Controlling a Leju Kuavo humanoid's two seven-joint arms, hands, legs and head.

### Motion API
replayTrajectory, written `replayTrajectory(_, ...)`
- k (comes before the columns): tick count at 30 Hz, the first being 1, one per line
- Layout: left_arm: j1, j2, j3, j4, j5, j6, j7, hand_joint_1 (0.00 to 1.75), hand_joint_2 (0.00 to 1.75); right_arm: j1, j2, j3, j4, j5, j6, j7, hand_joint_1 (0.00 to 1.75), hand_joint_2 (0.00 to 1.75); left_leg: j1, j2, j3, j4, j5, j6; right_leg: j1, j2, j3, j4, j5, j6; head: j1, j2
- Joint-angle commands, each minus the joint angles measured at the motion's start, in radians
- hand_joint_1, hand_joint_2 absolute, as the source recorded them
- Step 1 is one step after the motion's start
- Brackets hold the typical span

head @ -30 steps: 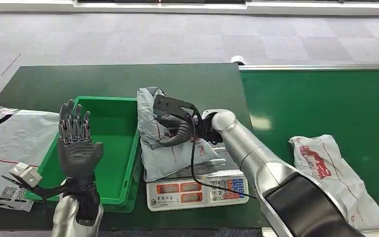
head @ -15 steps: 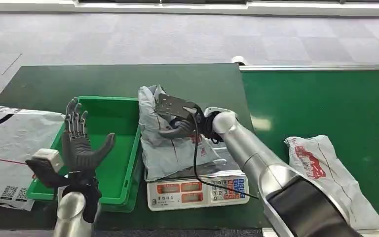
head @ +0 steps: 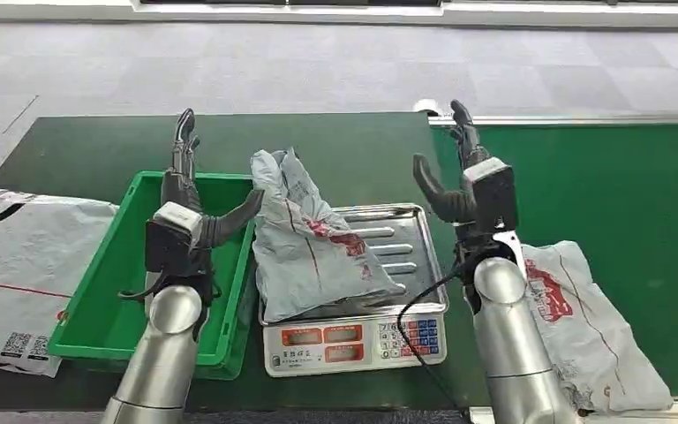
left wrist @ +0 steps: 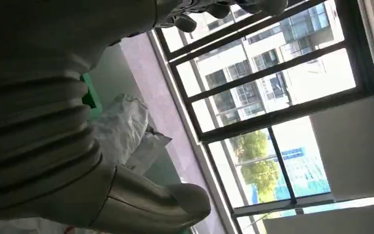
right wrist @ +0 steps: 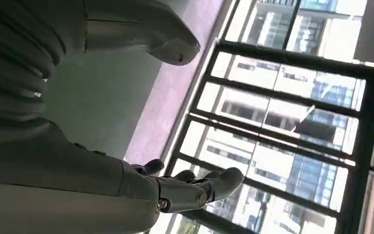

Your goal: Moved the parcel from conveyor to table for the left to box.

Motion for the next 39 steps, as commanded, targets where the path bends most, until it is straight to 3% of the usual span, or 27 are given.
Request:
replayTrajectory(1, -0.079, 0.027, -0.065, 0.143, 0.018, 0.008, -0.006, 0.00, 1.75, 0.060, -0.055, -0.097, -0.085, -0.009, 0.007, 0.003, 0.00, 1.75, 0.000, -0.002, 0.000, -0.001, 0.001, 0.001, 0.000, -0.002, 0.001, -0.001, 0.000, 0.000, 0.000, 0.000)
replayTrajectory(7, -0.082, 0.026, -0.068, 0.156, 0.022, 0.012, -0.013, 0.00, 1.75, 0.063, -0.052, -0.103, -0.085, -0.012, -0.004, -0.004, 0.00, 1.75, 0.000, 0.000, 0.001, -0.001, 0.001, 0.001, -0.001, -0.001, 0.000, -0.001, 0.000, 0.001, 0.000, 0.000)
replayTrajectory(8, -0.086, 0.027, -0.071, 0.167, 0.020, 0.016, -0.016, 0.00, 1.75, 0.069, -0.047, -0.110, -0.096, -0.009, -0.032, -0.035, 0.00, 1.75, 0.000, 0.000, 0.000, -0.001, 0.001, 0.001, 0.000, 0.000, 0.000, -0.001, 0.000, 0.000, 0.000, 0.000)
replayTrajectory(9, -0.100, 0.033, -0.092, 0.197, -0.050, 0.045, 0.032, 0.00, 1.75, 0.091, -0.024, -0.140, -0.143, 0.000, -0.140, -0.130, 0.00, 1.75, -0.001, 0.000, 0.001, -0.002, 0.001, 0.001, -0.001, -0.001, 0.000, -0.002, 0.001, 0.001, 0.000, 0.000)
replayTrajectory(10, -0.109, 0.027, -0.096, 0.213, -0.055, 0.045, 0.035, 0.00, 1.75, 0.112, -0.033, -0.130, -0.180, -0.004, -0.147, -0.126, 0.00, 1.75, -0.001, -0.001, 0.000, -0.001, 0.001, 0.001, -0.001, -0.001, 0.000, -0.001, 0.000, 0.000, 0.000, 0.000)
replayTrajectory(11, -0.146, 0.042, -0.142, 0.285, -0.181, 0.023, 0.173, 0.00, 1.75, 0.150, -0.021, -0.150, -0.259, -0.019, -0.241, -0.178, 0.00, 1.75, -0.001, -0.003, 0.000, -0.002, 0.002, 0.001, 0.000, -0.003, 0.001, -0.002, 0.000, 0.000, 0.000, 0.000)
replayTrajectory(12, -0.152, 0.034, -0.141, 0.297, -0.184, 0.019, 0.176, 0.00, 1.75, 0.168, -0.030, -0.143, -0.286, -0.023, -0.248, -0.177, 0.00, 1.75, -0.001, -0.004, -0.001, -0.001, 0.001, 0.001, -0.001, -0.003, 0.000, -0.001, 0.000, 0.000, 0.000, 0.000)
replayTrajectory(13, -0.195, 0.046, -0.193, 0.395, -0.305, -0.037, 0.291, 0.00, 1.75, 0.207, -0.032, -0.149, -0.351, -0.032, -0.297, -0.189, 0.00, 1.75, -0.001, -0.005, -0.001, -0.001, 0.001, 0.001, -0.001, -0.005, 0.000, 0.000, -0.001, 0.000, 0.000, 0.000)
replayTrajectory(16, -0.235, 0.026, -0.208, 0.565, -0.463, -0.041, 0.395, 0.00, 1.75, 0.279, -0.030, -0.164, -0.423, -0.041, -0.354, -0.188, 0.00, 1.75, -0.001, -0.010, 0.000, -0.002, 0.002, 0.001, -0.001, -0.010, 0.003, -0.002, -0.001, 0.001, 0.000, 0.000)
replayTrajectory(17, -0.246, 0.017, -0.205, 0.618, -0.501, -0.029, 0.404, 0.00, 1.75, 0.296, -0.023, -0.174, -0.433, -0.042, -0.364, -0.185, 0.00, 0.00, -0.001, -0.008, 0.001, -0.002, 0.001, 0.001, -0.001, -0.007, 0.003, -0.001, -0.001, 0.001, 0.000, 0.000)
replayTrajectory(20, -0.269, 0.002, -0.197, 0.729, -0.579, -0.019, 0.454, 0.00, 1.75, 0.342, 0.005, -0.207, -0.459, -0.050, -0.371, -0.181, 0.00, 0.00, -0.002, -0.007, 0.002, -0.003, 0.002, 0.001, -0.002, -0.007, 0.003, -0.003, 0.000, 0.000, 0.000, 0.000)
replayTrajectory(22, -0.287, 0.002, -0.204, 0.802, -0.699, -0.030, 0.572, 0.00, 1.75, 0.360, 0.035, -0.240, -0.464, -0.055, -0.347, -0.168, 0.00, 0.00, -0.002, -0.005, 0.002, -0.003, 0.001, 0.002, -0.002, -0.005, 0.003, -0.002, 0.000, 0.000, 0.000, 0.000)
replayTrajectory(23, -0.287, -0.004, -0.180, 0.827, -0.701, -0.061, 0.578, 0.00, 1.75, 0.362, 0.044, -0.247, -0.454, -0.059, -0.325, -0.153, 0.00, 1.75, -0.002, -0.005, 0.001, -0.002, 0.000, 0.002, -0.002, -0.005, 0.002, -0.001, -0.001, 0.000, 0.000, 0.000)
replayTrajectory(32, -0.276, -0.005, -0.138, 0.852, -0.722, -0.106, 0.590, 0.03, 1.75, 0.402, 0.075, -0.283, -0.426, -0.067, -0.315, -0.164, 0.00, 1.75, -0.002, 0.000, 0.007, -0.003, -0.001, 0.002, -0.002, 0.000, 0.007, -0.001, -0.001, 0.001, 0.000, 0.000)
replayTrajectory(33, -0.267, -0.007, -0.124, 0.836, -0.720, -0.116, 0.588, 1.73, 1.75, 0.410, 0.083, -0.288, -0.436, -0.063, -0.310, -0.159, 0.00, 1.75, -0.002, 0.001, 0.007, -0.005, 0.001, 0.003, -0.002, 0.001, 0.007, -0.003, 0.001, 0.001, 0.000, 0.000)
replayTrajectory(39, -0.202, -0.004, -0.072, 0.736, -0.675, -0.154, 0.521, 1.75, 1.75, 0.462, 0.104, -0.290, -0.473, -0.047, -0.301, -0.151, 0.00, 1.75, -0.002, 0.001, 0.007, -0.006, 0.001, 0.004, -0.002, 0.001, 0.009, -0.003, 0.001, 0.002, 0.000, 0.000)
